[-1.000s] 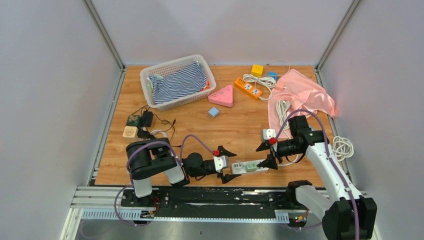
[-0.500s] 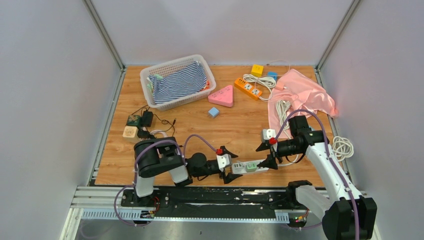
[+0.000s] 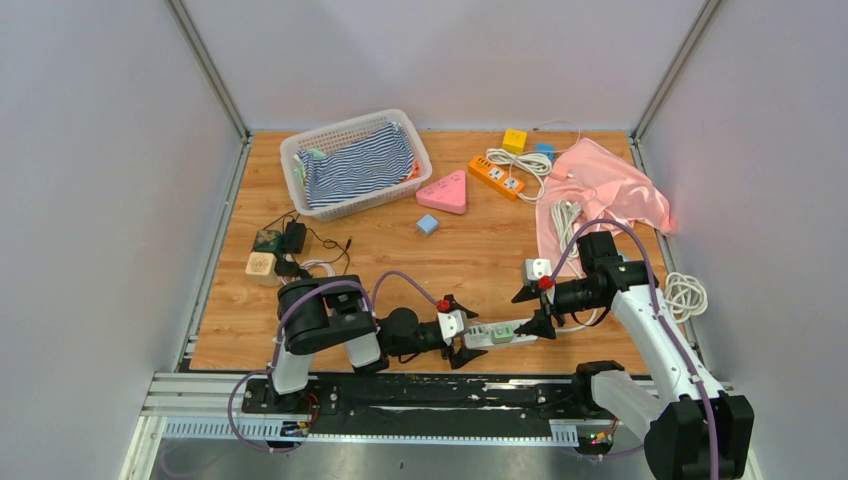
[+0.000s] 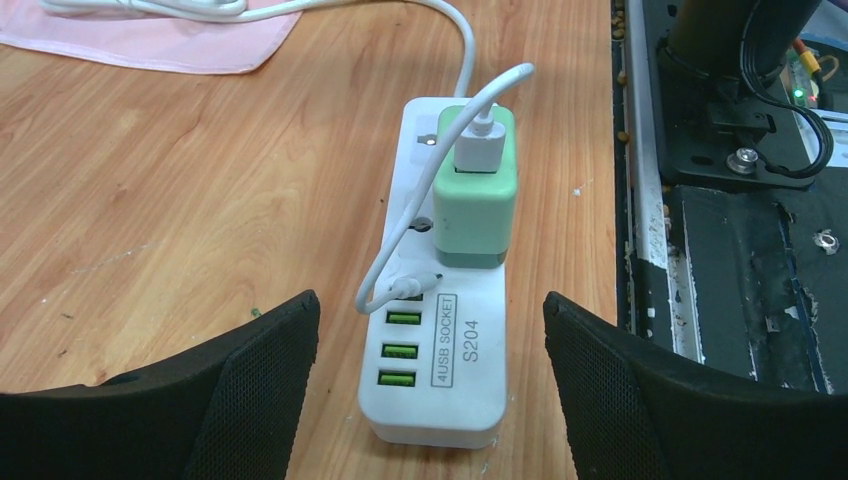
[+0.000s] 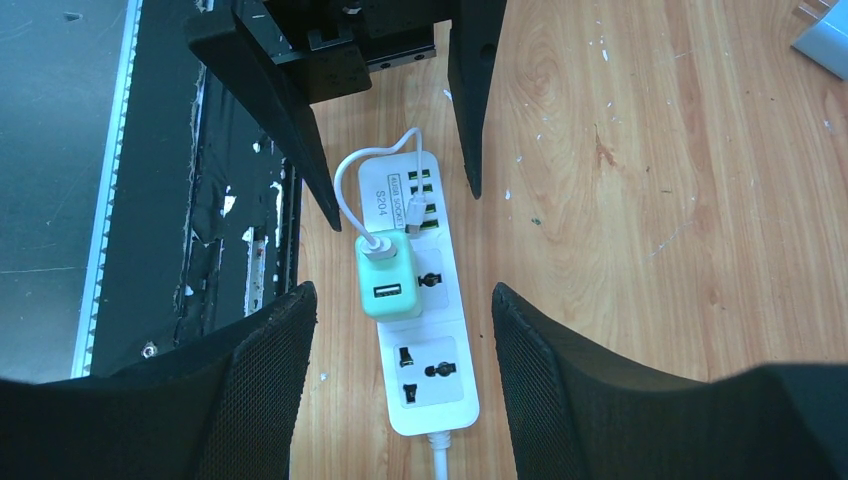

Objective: Pull the plug off the socket
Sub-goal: Remove the plug from the socket.

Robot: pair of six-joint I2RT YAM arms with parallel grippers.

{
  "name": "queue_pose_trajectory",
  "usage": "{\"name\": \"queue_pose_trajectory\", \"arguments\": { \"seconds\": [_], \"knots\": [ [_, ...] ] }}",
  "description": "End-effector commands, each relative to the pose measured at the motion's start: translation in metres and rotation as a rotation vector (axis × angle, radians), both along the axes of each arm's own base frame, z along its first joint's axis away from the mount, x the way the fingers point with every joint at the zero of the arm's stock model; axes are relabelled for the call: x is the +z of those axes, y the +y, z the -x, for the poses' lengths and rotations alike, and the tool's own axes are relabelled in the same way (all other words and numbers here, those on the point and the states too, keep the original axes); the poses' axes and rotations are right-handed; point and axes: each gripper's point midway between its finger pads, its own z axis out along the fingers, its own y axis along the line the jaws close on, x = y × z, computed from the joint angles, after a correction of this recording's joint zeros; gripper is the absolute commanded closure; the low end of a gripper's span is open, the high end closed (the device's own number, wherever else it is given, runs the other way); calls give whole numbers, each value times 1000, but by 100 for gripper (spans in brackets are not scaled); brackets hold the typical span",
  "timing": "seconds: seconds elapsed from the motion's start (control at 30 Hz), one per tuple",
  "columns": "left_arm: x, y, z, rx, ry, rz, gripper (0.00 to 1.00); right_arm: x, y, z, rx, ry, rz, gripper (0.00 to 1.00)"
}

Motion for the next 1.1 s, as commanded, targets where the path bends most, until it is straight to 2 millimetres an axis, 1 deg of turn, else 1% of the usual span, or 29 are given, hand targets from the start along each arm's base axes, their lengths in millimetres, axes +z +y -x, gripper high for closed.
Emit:
{"name": "queue_pose_trajectory", "arguments": {
  "seconds": [0.0,0.37,0.67,1.07],
  "knots": [
    [3,-5,-2,15,-16,20,16,0,1,9,8,25,-25,33],
    [-6,-8,-4,27,-32,-6,17,-1,1,9,8,28,-25,33],
    [-16,-13,0,8,-25,-49,23,-1,1,9,9,30,-24,33],
    [-24,-15,1,17,-30,-84,24,-3,0,10,17,20,-19,33]
  ]
}}
